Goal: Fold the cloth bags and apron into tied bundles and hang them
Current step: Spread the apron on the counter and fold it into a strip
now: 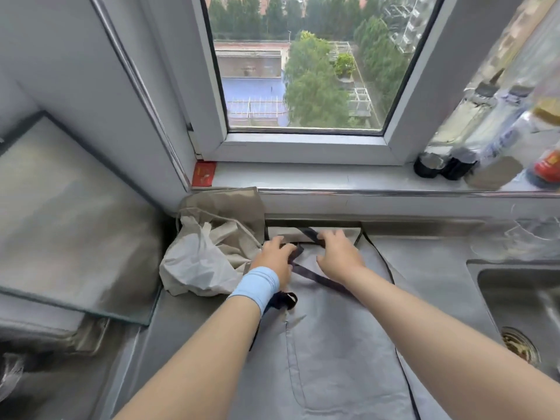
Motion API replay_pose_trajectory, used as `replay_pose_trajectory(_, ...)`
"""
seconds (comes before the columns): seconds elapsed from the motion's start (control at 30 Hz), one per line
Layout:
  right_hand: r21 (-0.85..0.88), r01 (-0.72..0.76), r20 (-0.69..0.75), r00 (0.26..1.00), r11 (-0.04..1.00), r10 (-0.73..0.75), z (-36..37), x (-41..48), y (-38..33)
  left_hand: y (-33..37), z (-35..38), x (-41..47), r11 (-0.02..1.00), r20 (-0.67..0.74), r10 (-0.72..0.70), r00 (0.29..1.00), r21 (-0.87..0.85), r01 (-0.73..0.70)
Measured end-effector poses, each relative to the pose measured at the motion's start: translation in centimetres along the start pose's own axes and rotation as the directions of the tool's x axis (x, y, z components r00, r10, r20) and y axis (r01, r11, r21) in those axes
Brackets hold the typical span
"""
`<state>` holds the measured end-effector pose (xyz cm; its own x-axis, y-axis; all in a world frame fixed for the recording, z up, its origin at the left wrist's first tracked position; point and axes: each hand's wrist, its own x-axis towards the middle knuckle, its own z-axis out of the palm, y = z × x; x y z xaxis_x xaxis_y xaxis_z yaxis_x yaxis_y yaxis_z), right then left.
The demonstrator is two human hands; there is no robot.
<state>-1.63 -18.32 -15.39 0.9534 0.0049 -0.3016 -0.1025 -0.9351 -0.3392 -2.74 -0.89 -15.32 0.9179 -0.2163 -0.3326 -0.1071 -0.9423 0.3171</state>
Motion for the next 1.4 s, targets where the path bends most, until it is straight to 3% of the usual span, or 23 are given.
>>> replay_pose_trajectory(0.13, -0.272, -0.118, -0.092, 0.991, 0.955, 0.096, 1.5, 2.9, -0.3, -1.3, 0.4, 2.4, 0.999, 0.168, -0.034, 0.985, 0.038, 0.028)
replay_pose_trajectory(0.2, -0.317, -0.12, -0.089, 0.991, 0.941, 0.096, 2.3, 3.8, 0.1, -2.0, 0.3, 2.8, 0.995, 0.204, -0.057, 0.977, 0.094, 0.039)
replay_pose_trajectory(0.23, -0.266, -0.099, -0.093, 0.993, 0.959, 0.076, 2.5, 4.1, 0.2, -2.2, 0.2, 2.9, 0.992, 0.196, -0.057, 0.979, 0.119, 0.034)
replay_pose_trajectory(0.3, 0.015, -0.023, -0.128, 0.991, 1.0, 0.025, 2.2, 4.1, 0.0, -2.4, -0.3, 2.8, 0.991, 0.143, -0.038, 0.989, 0.13, 0.019)
replay_pose_trajectory(0.37, 0.349, 0.048, -0.136, 0.991, 0.936, 0.0, 1.1, 3.4, -0.4, -2.2, -0.5, 2.3, 0.997, -0.022, -0.006, 1.0, 0.073, 0.008)
replay_pose_trajectory(0.4, 0.431, 0.083, -0.117, 0.993, 0.898, -0.036, 0.3, 2.8, -0.7, -1.9, -0.7, 2.0, 1.0, -0.124, 0.011, 0.992, 0.024, -0.008)
replay_pose_trajectory(0.47, 0.455, 0.155, -0.088, 0.988, 0.877, -0.129, -1.1, 1.7, -1.1, -1.0, -1.1, 1.5, 0.994, -0.258, 0.079, 0.963, -0.056, -0.097)
replay_pose_trajectory(0.57, 0.522, 0.207, -0.093, 0.978, 0.827, -0.186, -3.2, -0.1, -1.4, 1.0, -1.4, 0.9, 0.976, -0.264, 0.219, 0.939, 0.064, -0.21)
replay_pose_trajectory(0.73, 0.553, 0.268, -0.139, 0.963, 0.789, -0.23, -5.4, -3.7, -0.1, 2.3, -2.4, -1.4, 0.959, -0.26, 0.205, 0.944, 0.246, -0.14)
replay_pose_trajectory(0.83, 0.545, 0.199, -0.053, 0.978, 0.815, -0.203, -5.7, -6.4, 1.6, 2.7, -2.4, -4.1, 0.974, -0.25, 0.185, 0.951, 0.178, -0.143)
replay_pose_trajectory(0.93, 0.495, 0.059, 0.143, 0.978, 0.867, -0.149, -5.3, -9.0, 3.5, 3.9, -2.0, -7.4, 0.998, -0.116, 0.057, 0.992, -0.027, -0.06)
replay_pose_trajectory(1.03, 0.371, -0.048, 0.359, 0.928, 0.927, -0.096, -4.3, -12.0, 5.1, 4.9, -0.5, -10.1, 0.989, 0.153, -0.007, 0.988, -0.144, 0.029)
replay_pose_trajectory(1.1, 0.292, -0.059, 0.47, 0.878, 0.954, -0.09, -3.3, -13.9, 5.8, 5.5, 1.0, -11.4, 0.962, 0.357, -0.046, 0.933, -0.234, 0.138)
replay_pose_trajectory(1.2, 0.048, 0.023, 0.608, 0.793, 0.999, -0.047, -1.8, -16.0, 6.5, 6.3, 2.9, -13.6, 0.901, 0.663, -0.11, 0.74, -0.248, 0.356)
replay_pose_trajectory(1.23, -0.019, 0.054, 0.637, 0.77, 0.998, -0.029, -1.2, -16.5, 6.8, 6.6, 3.3, -14.1, 0.903, 0.699, -0.114, 0.706, -0.224, 0.367)
replay_pose_trajectory(1.27, -0.04, 0.082, 0.639, 0.768, 0.996, -0.038, -0.5, -16.8, 7.1, 6.7, 3.8, -14.3, 0.915, 0.674, -0.111, 0.731, -0.218, 0.34)
replay_pose_trajectory(1.3, -0.017, 0.102, 0.599, 0.797, 0.995, -0.072, -0.1, -17.1, 7.3, 6.8, 4.1, -14.3, 0.935, 0.579, -0.108, 0.808, -0.218, 0.28)
replay_pose_trajectory(1.37, 0.098, 0.141, 0.356, 0.92, 0.985, -0.167, 0.0, -17.3, 7.5, 6.8, 4.6, -13.7, 0.957, 0.206, -0.131, 0.97, -0.228, 0.178)
replay_pose_trajectory(1.4, 0.122, 0.174, 0.168, 0.967, 0.977, -0.193, -0.1, -17.2, 7.5, 6.7, 4.5, -13.4, 0.943, 0.007, -0.177, 0.984, -0.287, 0.171)
